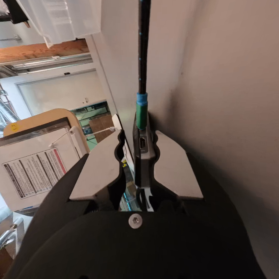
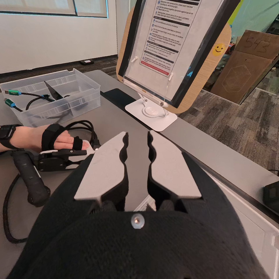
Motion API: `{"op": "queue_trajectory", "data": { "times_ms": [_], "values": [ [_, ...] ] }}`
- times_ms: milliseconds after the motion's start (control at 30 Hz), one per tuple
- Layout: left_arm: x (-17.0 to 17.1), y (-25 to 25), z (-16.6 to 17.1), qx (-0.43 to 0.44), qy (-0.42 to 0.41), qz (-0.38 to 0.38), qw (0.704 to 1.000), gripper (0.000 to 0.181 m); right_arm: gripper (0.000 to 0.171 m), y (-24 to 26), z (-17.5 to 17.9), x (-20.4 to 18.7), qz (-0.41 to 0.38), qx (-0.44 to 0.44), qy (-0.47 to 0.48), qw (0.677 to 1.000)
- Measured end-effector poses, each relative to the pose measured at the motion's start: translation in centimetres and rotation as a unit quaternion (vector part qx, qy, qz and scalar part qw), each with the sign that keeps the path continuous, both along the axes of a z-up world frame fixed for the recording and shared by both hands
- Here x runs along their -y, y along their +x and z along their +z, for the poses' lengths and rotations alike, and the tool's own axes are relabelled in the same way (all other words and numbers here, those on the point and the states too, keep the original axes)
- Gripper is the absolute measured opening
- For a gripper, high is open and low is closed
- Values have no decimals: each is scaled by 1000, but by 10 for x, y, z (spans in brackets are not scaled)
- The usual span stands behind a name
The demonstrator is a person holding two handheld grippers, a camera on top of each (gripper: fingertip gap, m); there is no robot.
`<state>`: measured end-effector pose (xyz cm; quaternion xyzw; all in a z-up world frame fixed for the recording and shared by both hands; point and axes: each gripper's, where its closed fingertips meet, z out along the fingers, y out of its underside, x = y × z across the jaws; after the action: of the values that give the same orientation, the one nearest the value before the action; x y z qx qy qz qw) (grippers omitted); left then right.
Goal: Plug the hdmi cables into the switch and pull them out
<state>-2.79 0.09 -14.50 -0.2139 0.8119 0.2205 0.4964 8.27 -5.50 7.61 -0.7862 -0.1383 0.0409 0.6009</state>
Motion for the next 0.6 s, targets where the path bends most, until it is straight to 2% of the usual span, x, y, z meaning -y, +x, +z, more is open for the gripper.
{"op": "queue_trajectory", "data": {
  "times_ms": [200,367,500,600],
  "values": [
    [-1,-15,8,-41,-64,39,996,69,25,2,4,3,3,-6,7,1000],
    [15,-46,7,-115,-213,74,967,82,25,4,1,4,3,-12,-1,1000],
    [33,-49,31,-91,-324,52,940,83,25,4,-4,3,4,-10,-12,1000],
    [20,-70,82,-50,-320,77,943,78,24,3,-4,3,6,-10,-13,1000]
  ]
}}
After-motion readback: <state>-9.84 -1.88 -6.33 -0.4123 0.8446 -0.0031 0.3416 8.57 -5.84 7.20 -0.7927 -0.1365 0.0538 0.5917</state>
